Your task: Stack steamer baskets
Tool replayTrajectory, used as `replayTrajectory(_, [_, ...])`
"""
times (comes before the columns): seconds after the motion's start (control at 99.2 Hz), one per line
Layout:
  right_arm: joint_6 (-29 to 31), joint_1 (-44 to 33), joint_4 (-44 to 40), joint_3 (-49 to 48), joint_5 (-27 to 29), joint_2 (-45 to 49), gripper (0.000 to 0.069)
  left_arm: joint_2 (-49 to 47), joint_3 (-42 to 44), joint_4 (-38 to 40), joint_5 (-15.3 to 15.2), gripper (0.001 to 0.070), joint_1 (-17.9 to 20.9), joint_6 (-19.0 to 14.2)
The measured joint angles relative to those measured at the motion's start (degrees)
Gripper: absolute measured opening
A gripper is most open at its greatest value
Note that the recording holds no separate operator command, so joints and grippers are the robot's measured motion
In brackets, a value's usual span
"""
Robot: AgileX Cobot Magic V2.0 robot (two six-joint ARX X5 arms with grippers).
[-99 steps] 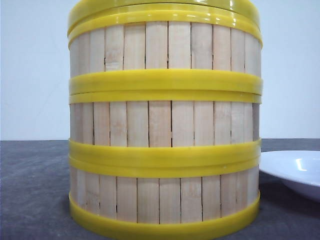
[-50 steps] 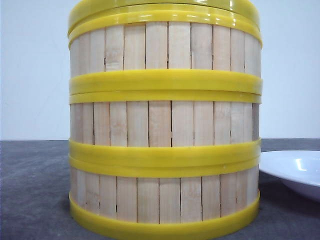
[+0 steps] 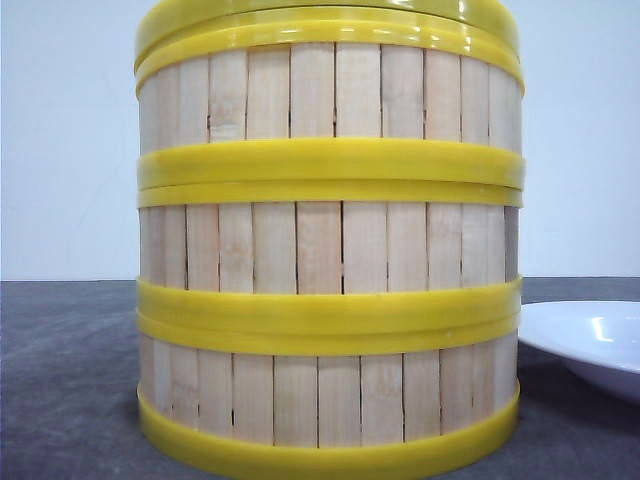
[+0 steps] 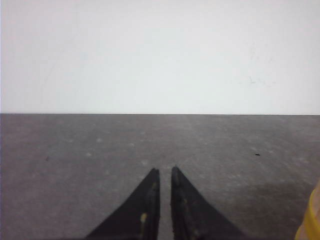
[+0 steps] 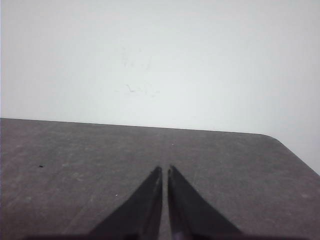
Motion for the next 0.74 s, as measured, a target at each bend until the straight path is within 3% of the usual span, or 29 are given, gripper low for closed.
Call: replayTrajectory(0.736, [0.0, 0.0, 0.0, 0.0, 0.0, 0.0, 0.0017, 0.0, 0.0, 0.3, 0.0, 0.0014, 0.0, 0.7])
